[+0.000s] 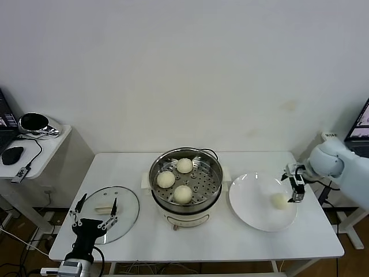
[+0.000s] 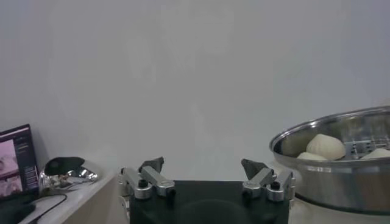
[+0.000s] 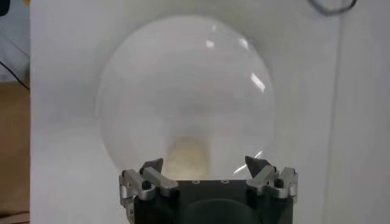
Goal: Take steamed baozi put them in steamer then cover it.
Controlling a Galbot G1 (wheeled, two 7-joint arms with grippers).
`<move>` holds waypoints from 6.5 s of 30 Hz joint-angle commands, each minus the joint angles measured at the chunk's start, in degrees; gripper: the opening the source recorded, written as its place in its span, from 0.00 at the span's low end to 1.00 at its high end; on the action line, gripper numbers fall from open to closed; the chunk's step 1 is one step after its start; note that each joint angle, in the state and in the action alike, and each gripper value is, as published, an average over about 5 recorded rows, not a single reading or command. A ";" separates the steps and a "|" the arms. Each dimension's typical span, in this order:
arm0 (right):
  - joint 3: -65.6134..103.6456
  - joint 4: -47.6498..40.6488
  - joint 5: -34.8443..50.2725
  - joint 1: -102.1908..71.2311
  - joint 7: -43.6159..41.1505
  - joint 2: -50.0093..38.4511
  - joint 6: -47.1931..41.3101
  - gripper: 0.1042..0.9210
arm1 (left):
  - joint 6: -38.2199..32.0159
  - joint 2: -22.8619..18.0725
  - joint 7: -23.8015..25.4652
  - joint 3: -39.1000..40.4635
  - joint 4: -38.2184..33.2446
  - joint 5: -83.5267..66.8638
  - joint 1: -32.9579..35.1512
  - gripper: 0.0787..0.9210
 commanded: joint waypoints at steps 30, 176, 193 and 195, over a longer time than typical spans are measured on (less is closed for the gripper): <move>8.96 -14.77 -7.66 -9.07 -0.14 10.42 1.47 0.70 | 0.02 -0.08 -0.24 -0.64 0.96 -0.14 0.33 0.88; 105.34 33.01 16.69 -88.80 53.06 49.63 30.21 0.88 | 0.17 6.76 0.05 2.41 36.95 75.28 -19.67 0.88; 107.01 33.33 15.96 -90.11 52.64 50.32 30.82 0.88 | 0.57 7.39 2.25 6.69 42.92 71.19 -29.10 0.88; 107.03 33.30 15.95 -90.16 52.61 50.30 30.79 0.88 | 0.57 7.34 2.58 7.04 43.83 70.43 -29.94 0.88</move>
